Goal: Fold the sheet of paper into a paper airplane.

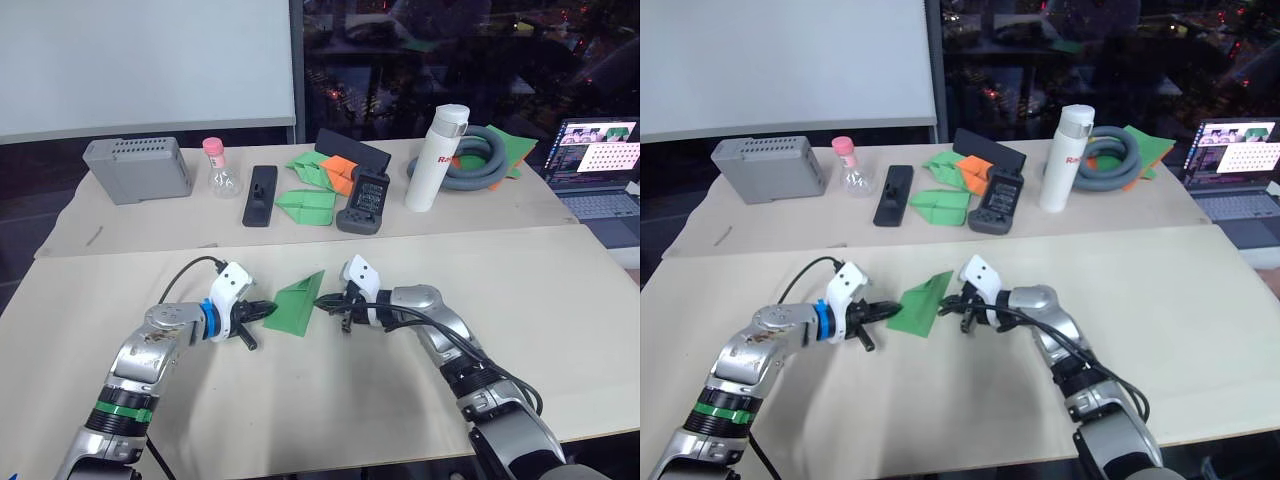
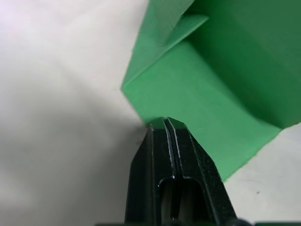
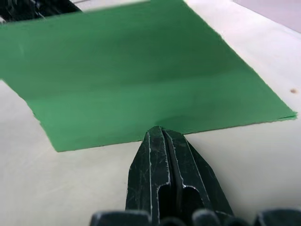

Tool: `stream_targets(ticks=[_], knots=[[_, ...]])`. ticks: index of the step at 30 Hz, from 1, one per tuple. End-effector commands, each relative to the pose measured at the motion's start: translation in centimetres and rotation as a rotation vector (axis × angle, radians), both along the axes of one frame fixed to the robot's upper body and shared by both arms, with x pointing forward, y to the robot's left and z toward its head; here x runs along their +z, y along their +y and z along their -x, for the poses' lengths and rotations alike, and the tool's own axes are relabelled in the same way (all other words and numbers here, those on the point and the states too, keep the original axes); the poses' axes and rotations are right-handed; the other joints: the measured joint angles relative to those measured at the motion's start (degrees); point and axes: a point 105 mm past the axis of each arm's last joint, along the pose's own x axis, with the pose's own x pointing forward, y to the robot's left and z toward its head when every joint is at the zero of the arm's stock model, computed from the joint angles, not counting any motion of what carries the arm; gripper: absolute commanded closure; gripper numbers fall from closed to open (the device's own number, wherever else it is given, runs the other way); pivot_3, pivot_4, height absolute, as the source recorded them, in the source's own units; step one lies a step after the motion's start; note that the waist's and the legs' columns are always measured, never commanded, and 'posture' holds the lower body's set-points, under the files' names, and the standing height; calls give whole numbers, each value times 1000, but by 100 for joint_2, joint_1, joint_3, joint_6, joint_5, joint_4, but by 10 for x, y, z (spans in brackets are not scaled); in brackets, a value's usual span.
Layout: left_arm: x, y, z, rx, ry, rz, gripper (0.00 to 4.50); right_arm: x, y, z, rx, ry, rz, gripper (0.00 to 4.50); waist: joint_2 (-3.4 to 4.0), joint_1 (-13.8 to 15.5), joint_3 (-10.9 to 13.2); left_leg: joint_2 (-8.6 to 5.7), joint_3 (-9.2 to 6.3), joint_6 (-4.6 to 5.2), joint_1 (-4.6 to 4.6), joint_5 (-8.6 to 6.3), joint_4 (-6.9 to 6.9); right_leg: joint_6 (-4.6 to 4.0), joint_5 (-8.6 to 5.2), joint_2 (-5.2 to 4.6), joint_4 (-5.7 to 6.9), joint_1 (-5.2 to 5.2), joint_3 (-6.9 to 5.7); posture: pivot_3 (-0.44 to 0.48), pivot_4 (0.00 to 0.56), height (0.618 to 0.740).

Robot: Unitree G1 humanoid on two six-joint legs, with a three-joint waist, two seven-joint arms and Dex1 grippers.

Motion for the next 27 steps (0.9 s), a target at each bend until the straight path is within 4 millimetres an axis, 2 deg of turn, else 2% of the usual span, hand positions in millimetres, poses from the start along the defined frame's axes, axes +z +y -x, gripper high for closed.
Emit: stream_targets(ticks=[1,8,12,16,19,22,24,27], knots=[[1,-11,3,-16,-9,14,4500,27,1,1,45,-65,-10,4464,0,-3,0,0,0,0,0,0,0,0,0,0,0,0,0,0,150,740],[0,-13,4,-18,-7,18,4500,51,-3,-5,28,-115,-17,4464,0,-28,0,3,0,0,0,0,-2,0,0,2,-1,-1,1,0,150,740],[3,-14,2,-15,-14,25,4500,52,1,-8,25,-113,-26,4464,0,-25,0,2,0,0,0,0,-1,0,0,1,-2,-1,1,0,150,740],[14,-11,0,-16,-25,66,4500,44,3,-8,28,-96,-18,4464,0,-24,0,2,0,0,-1,0,-1,0,0,1,-1,-1,1,0,150,740],[39,3,-1,-28,-60,118,4500,41,-1,-10,14,-88,-13,4464,0,-37,0,2,0,0,-4,0,-1,0,0,1,-1,-4,0,0,150,740],[54,15,-11,14,-102,151,4500,39,-3,-10,9,-85,-12,4464,0,-36,1,4,0,0,-3,0,-2,0,0,2,-2,-7,0,0,150,740],[57,12,-18,29,-107,169,4500,38,-3,-10,7,-83,-12,4464,0,-26,1,3,0,0,-3,0,-1,0,0,1,-3,-4,-1,0,150,740],[54,-9,-20,-20,-97,166,4500,35,-3,-9,5,-78,-10,4464,0,-10,0,-4,0,1,-4,-1,2,0,0,-4,-1,-2,-1,0,150,740]])
